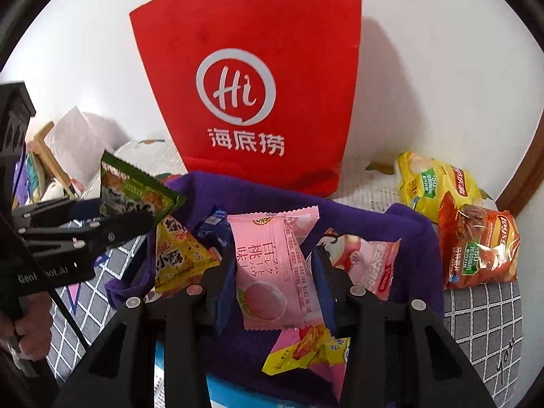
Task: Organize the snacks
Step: 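Carry the pink peach candy and green snack bag over the purple towel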
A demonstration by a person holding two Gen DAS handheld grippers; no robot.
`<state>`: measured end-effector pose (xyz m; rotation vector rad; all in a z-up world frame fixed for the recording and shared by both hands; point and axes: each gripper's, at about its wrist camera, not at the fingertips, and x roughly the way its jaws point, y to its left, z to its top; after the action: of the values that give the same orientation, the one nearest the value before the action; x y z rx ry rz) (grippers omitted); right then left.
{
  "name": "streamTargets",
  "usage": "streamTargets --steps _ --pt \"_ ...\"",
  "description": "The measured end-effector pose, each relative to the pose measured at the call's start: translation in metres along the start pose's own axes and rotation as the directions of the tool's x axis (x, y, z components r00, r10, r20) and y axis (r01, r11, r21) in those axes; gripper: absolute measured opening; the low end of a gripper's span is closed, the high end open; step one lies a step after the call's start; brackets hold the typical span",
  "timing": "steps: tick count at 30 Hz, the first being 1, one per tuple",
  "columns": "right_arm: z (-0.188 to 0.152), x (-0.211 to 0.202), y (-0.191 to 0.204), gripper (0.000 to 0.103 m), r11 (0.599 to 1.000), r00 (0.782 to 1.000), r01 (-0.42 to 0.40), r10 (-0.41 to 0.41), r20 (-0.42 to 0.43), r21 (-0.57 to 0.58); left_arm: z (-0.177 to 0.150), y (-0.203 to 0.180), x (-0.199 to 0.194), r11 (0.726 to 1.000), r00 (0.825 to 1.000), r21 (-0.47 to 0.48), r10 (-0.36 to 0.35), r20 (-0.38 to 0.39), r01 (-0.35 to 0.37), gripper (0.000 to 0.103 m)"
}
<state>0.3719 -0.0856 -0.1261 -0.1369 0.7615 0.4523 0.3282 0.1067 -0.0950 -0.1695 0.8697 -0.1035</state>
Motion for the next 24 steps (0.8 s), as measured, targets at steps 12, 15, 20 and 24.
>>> streamTargets --steps 12,15,20,24 --pt "-0.008 0.011 0.003 0.043 1.0 0.999 -0.006 0.006 -0.054 -0.003 0.001 0.0 0.001 1.0 1.0 -0.003 0.001 -0.001 -0.001 0.056" --pt "-0.009 0.014 0.004 0.043 1.0 0.998 -0.009 0.008 -0.066 -0.013 0.001 -0.001 0.002 1.0 1.0 -0.001 0.002 -0.004 -0.002 0.056" --pt "-0.01 0.018 0.006 0.043 1.0 0.997 -0.01 0.008 -0.081 -0.019 0.001 0.0 0.002 1.0 1.0 -0.002 0.002 -0.004 -0.002 0.056" --pt "-0.011 0.02 0.008 0.043 1.0 0.996 -0.009 0.007 -0.094 -0.026 0.001 0.001 0.002 1.0 1.0 -0.007 0.004 -0.006 -0.004 0.056"
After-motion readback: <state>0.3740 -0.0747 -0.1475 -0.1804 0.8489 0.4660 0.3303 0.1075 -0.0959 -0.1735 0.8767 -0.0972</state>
